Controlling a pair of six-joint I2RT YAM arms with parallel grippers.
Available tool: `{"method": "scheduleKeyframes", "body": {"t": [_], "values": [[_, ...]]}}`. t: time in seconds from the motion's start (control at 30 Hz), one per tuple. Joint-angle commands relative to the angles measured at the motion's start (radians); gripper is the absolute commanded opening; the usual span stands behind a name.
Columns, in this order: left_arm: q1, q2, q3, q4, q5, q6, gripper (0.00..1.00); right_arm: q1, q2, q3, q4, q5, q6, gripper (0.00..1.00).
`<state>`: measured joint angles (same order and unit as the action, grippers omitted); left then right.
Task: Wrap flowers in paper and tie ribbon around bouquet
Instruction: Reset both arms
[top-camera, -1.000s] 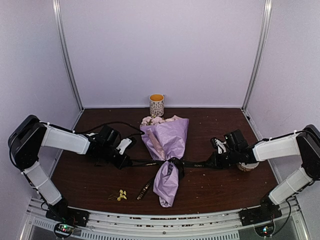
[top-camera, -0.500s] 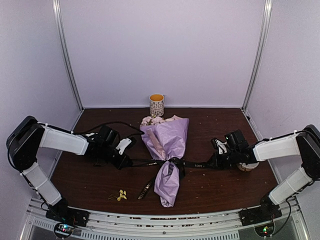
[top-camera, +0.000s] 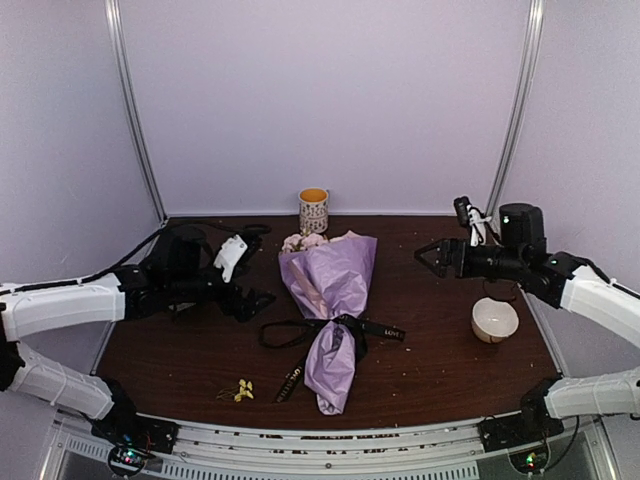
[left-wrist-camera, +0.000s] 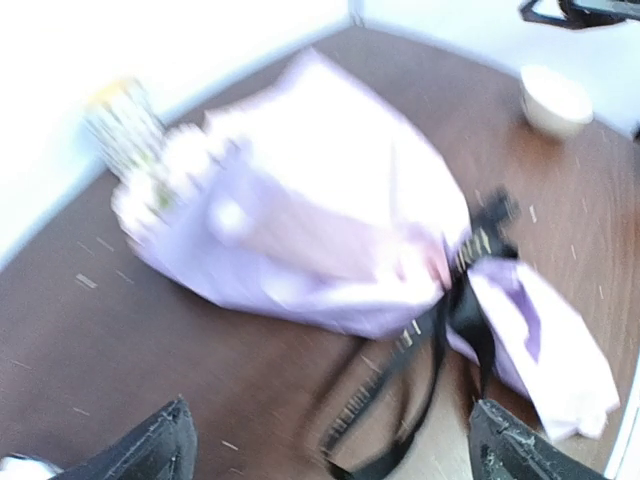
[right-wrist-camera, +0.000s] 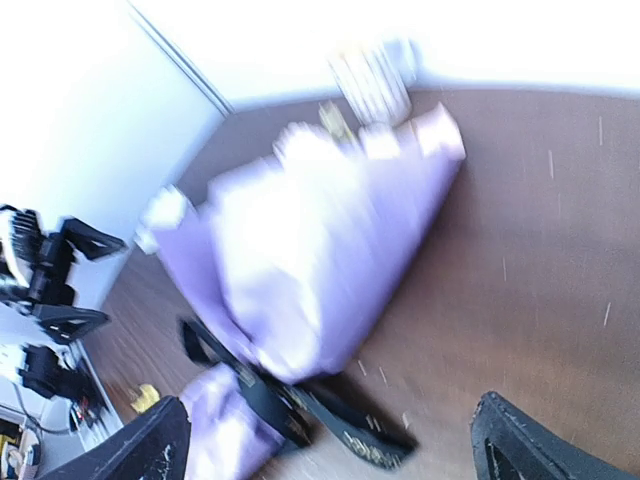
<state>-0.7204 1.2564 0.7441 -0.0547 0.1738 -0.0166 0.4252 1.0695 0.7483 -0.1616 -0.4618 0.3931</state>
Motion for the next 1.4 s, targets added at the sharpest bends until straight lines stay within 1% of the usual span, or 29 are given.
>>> {"method": "scheduleKeyframes", "body": {"t": [0.0, 0.1, 0.2, 0.37, 0.47, 0.53, 0.63, 0.7, 0.8, 0.9, 0.93, 1.1, 1.17, 1.23, 1.3, 1.37], "values": [[0.006, -0.121, 0.041, 0.098, -0.188, 0.034, 0.98, -0.007, -0.102, 0.080, -0.077, 0.088, -0.089, 1.00], [0.014, -0.157, 0.087, 0.087, -0.282, 0.051, 0.98, -0.022, -0.137, 0.125, -0.123, 0.178, -0.129, 1.00], [0.065, -0.137, 0.138, 0.087, -0.285, 0.031, 0.98, -0.071, -0.140, 0.149, -0.129, 0.230, -0.131, 1.00], [0.221, 0.020, 0.256, 0.012, -0.273, -0.059, 0.98, -0.225, -0.091, 0.162, -0.054, 0.241, -0.102, 1.00], [0.354, 0.069, 0.257, 0.014, -0.259, -0.134, 0.98, -0.324, -0.067, 0.157, -0.025, 0.246, -0.097, 1.00], [0.434, 0.065, 0.206, 0.049, -0.270, -0.167, 0.98, -0.395, -0.067, 0.128, 0.005, 0.226, -0.090, 1.00], [0.504, 0.014, 0.101, 0.138, -0.372, -0.155, 0.98, -0.484, -0.091, 0.044, 0.084, 0.219, -0.086, 1.00], [0.509, -0.015, 0.032, 0.209, -0.463, -0.110, 0.98, -0.529, -0.106, -0.013, 0.130, 0.253, -0.052, 1.00], [0.510, -0.027, -0.051, 0.298, -0.554, -0.061, 0.98, -0.534, -0.127, -0.101, 0.183, 0.337, -0.035, 1.00], [0.510, -0.023, -0.131, 0.392, -0.626, -0.038, 0.98, -0.534, -0.152, -0.208, 0.288, 0.394, -0.035, 1.00], [0.512, -0.034, -0.141, 0.398, -0.651, -0.046, 0.98, -0.534, -0.161, -0.244, 0.327, 0.412, -0.035, 1.00], [0.512, -0.094, -0.216, 0.475, -0.694, -0.006, 0.98, -0.534, -0.187, -0.386, 0.497, 0.470, -0.052, 1.00], [0.512, -0.098, -0.250, 0.515, -0.716, 0.019, 0.98, -0.534, -0.181, -0.429, 0.565, 0.469, -0.056, 1.00], [0.512, -0.088, -0.320, 0.577, -0.755, 0.024, 0.98, -0.534, -0.170, -0.459, 0.608, 0.452, -0.062, 1.00], [0.513, -0.077, -0.398, 0.693, -0.732, 0.037, 0.98, -0.535, -0.164, -0.448, 0.589, 0.449, -0.066, 1.00], [0.516, -0.104, -0.414, 0.690, -0.674, 0.042, 0.98, -0.534, -0.157, -0.451, 0.597, 0.437, -0.086, 1.00]]}}
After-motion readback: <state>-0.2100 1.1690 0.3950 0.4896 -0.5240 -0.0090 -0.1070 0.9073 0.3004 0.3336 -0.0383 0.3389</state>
